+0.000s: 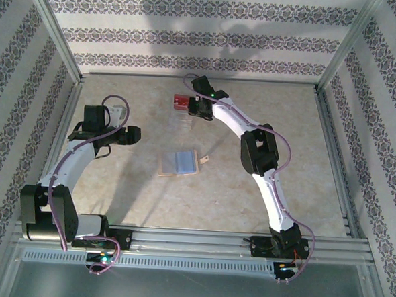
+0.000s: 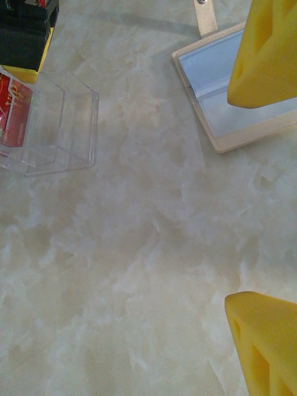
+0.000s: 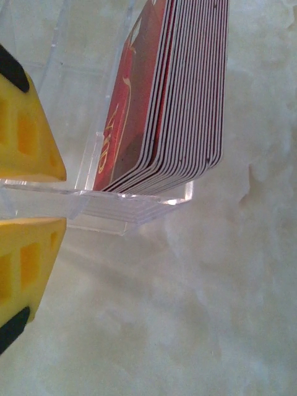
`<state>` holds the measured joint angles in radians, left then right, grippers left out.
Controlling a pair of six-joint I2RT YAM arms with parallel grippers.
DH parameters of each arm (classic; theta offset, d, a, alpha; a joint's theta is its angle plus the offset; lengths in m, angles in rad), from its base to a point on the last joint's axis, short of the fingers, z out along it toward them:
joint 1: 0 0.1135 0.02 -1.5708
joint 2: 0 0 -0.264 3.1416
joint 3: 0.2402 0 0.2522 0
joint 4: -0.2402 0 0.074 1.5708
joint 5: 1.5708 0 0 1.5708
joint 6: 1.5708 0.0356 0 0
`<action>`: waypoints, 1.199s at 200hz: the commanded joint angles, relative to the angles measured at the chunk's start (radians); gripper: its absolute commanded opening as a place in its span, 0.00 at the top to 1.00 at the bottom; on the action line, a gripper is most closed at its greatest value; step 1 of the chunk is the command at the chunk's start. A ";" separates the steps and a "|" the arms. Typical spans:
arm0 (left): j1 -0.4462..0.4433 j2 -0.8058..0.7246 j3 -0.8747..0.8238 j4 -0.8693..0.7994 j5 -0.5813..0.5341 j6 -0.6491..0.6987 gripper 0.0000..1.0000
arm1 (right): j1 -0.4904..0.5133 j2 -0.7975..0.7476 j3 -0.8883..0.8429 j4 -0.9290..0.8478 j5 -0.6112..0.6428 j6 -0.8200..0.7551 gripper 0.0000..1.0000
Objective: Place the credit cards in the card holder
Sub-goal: Pick up the storage box from the top-center of the table, then place the storage box at the middle-right of the table.
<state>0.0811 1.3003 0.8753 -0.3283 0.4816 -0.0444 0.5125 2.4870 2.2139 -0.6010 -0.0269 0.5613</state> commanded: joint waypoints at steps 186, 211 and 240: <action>0.026 -0.002 -0.004 0.034 0.058 -0.014 0.23 | -0.163 -0.796 -0.996 0.194 0.260 0.220 1.00; 0.026 0.010 0.002 0.037 0.064 -0.016 0.24 | -0.153 -0.957 -1.200 0.269 0.306 0.366 1.00; 0.028 0.016 0.004 0.037 0.075 -0.017 0.24 | -0.126 -1.097 -1.379 0.326 0.358 0.510 1.00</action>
<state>0.0940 1.3102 0.8749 -0.3206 0.5247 -0.0559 0.3626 1.4853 0.9367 -0.3832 0.2504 0.8883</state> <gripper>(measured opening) 0.763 0.051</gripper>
